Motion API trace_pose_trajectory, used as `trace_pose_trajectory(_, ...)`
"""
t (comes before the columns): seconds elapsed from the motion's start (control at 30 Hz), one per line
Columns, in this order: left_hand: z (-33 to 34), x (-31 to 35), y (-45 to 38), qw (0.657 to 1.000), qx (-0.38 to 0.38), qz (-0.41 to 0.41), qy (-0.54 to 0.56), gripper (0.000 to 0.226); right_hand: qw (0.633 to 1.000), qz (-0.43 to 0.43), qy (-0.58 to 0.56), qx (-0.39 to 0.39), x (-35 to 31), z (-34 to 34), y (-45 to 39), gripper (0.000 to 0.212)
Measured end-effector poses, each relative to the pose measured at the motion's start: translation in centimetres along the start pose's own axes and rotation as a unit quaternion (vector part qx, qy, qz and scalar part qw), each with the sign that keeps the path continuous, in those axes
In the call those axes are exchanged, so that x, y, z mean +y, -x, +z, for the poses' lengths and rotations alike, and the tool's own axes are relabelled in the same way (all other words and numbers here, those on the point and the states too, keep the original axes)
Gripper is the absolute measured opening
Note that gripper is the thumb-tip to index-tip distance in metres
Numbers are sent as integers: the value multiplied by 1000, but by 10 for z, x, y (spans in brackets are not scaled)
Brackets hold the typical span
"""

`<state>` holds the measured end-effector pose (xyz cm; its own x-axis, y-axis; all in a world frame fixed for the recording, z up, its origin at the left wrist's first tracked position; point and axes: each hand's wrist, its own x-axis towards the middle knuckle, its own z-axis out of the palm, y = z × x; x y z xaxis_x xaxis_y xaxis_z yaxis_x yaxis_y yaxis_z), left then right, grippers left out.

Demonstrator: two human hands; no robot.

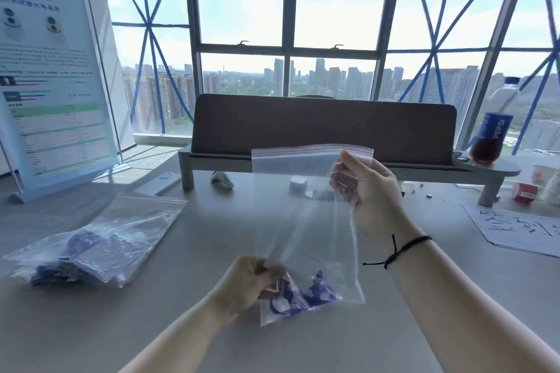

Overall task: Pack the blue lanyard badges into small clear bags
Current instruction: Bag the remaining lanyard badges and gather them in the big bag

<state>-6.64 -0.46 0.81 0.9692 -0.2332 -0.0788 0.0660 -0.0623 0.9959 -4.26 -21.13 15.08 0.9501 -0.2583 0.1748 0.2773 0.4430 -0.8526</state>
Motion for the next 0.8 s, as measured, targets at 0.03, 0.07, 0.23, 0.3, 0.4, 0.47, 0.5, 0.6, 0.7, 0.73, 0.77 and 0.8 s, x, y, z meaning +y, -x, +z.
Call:
trace_pose_trajectory(0.03, -5, 1, -2, 999, 27, -3, 20, 15, 1000, 2, -3, 8, 3, 0, -4, 12)
trace_pose_trajectory(0.07, -11, 5, -2, 998, 51, -6, 38, 14, 1000, 4, -3, 15, 6, 1, -9, 11)
trace_pose_trajectory(0.23, -50, 6, -7, 990, 133, -7, 47, 18, 999, 38, 21, 15, 25, 6, -30, 15)
trace_pose_trajectory(0.3, -63, 8, -7, 986, 164, 14, -29, 22, 998, 62, 17, 12, 32, 9, -38, 17)
trace_pose_trajectory(0.4, -85, 13, 2, 957, 206, 83, -186, 28, 996, 87, 27, 10, 46, 15, -49, 10)
trace_pose_trajectory(0.47, -102, 14, 14, 941, 180, 112, -264, 25, 994, 104, 36, 14, 59, 20, -53, 8)
trace_pose_trajectory(0.5, -111, 14, 22, 933, 159, 124, -299, 22, 993, 113, 40, 17, 67, 22, -54, 8)
trace_pose_trajectory(0.6, -136, 15, 36, 920, 141, 166, -325, 23, 989, 141, 51, 16, 91, 30, -55, 8)
trace_pose_trajectory(0.7, -160, 14, 40, 923, 186, 159, -297, 25, 985, 161, 62, 21, 115, 46, -56, 12)
trace_pose_trajectory(0.73, -168, 13, 42, 920, 200, 155, -301, 24, 984, 166, 68, 21, 123, 55, -57, 11)
trace_pose_trajectory(0.77, -177, 11, 45, 917, 209, 152, -302, 23, 982, 170, 75, 21, 131, 65, -58, 9)
trace_pose_trajectory(0.8, -186, 10, 48, 916, 216, 150, -303, 20, 981, 174, 79, 17, 139, 76, -59, 9)
